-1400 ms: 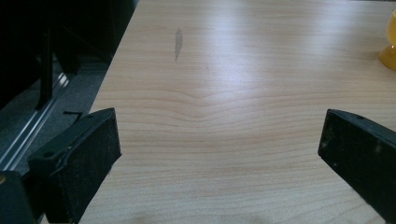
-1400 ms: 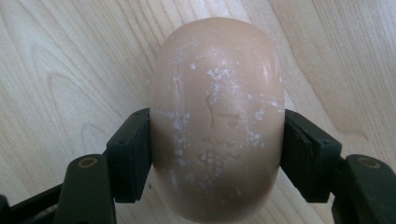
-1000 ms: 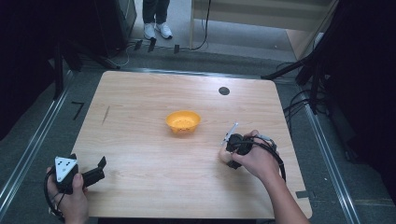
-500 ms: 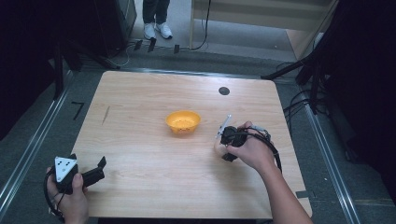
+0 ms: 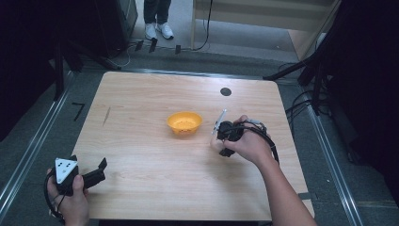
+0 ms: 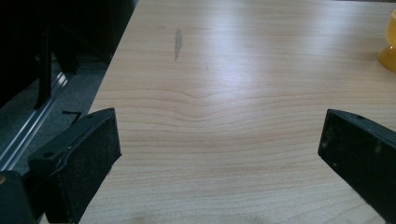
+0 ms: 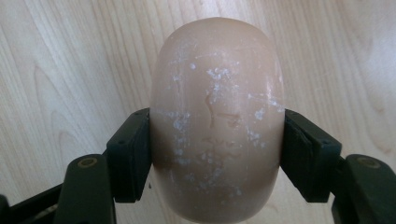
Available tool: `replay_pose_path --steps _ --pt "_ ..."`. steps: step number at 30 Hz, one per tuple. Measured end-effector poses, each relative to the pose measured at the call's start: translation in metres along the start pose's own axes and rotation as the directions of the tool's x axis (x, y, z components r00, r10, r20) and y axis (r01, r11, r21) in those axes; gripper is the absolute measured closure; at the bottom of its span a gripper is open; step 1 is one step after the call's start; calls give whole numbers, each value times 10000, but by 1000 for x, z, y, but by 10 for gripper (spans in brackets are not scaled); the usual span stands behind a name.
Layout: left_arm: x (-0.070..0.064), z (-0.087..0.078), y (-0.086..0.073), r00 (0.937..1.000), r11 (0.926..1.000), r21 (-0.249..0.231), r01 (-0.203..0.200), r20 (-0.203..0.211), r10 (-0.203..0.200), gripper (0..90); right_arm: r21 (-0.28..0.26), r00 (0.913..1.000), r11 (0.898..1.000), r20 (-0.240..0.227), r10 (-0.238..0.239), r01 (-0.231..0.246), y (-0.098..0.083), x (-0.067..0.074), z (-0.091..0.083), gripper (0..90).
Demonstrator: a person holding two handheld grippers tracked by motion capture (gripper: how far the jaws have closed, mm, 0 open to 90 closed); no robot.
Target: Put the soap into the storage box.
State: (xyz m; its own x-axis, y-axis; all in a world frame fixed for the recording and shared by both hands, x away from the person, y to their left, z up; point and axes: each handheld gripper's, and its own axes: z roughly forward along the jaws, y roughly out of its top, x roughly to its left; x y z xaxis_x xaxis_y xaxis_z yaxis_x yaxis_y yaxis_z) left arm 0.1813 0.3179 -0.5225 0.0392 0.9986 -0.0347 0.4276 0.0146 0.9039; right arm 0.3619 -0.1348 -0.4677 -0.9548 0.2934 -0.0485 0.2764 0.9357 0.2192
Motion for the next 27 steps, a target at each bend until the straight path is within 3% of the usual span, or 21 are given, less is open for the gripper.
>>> replay_pose_path --steps 13,27 --pt "0 0 0 10000 10000 19 12 31 -12 0 -64 9983 9983 116 -575 576 26 -7 -9 336" --pt "1 0 0 10000 10000 21 24 40 -24 0 -91 9944 9944 -5 -1058 1057 42 -13 -12 336"
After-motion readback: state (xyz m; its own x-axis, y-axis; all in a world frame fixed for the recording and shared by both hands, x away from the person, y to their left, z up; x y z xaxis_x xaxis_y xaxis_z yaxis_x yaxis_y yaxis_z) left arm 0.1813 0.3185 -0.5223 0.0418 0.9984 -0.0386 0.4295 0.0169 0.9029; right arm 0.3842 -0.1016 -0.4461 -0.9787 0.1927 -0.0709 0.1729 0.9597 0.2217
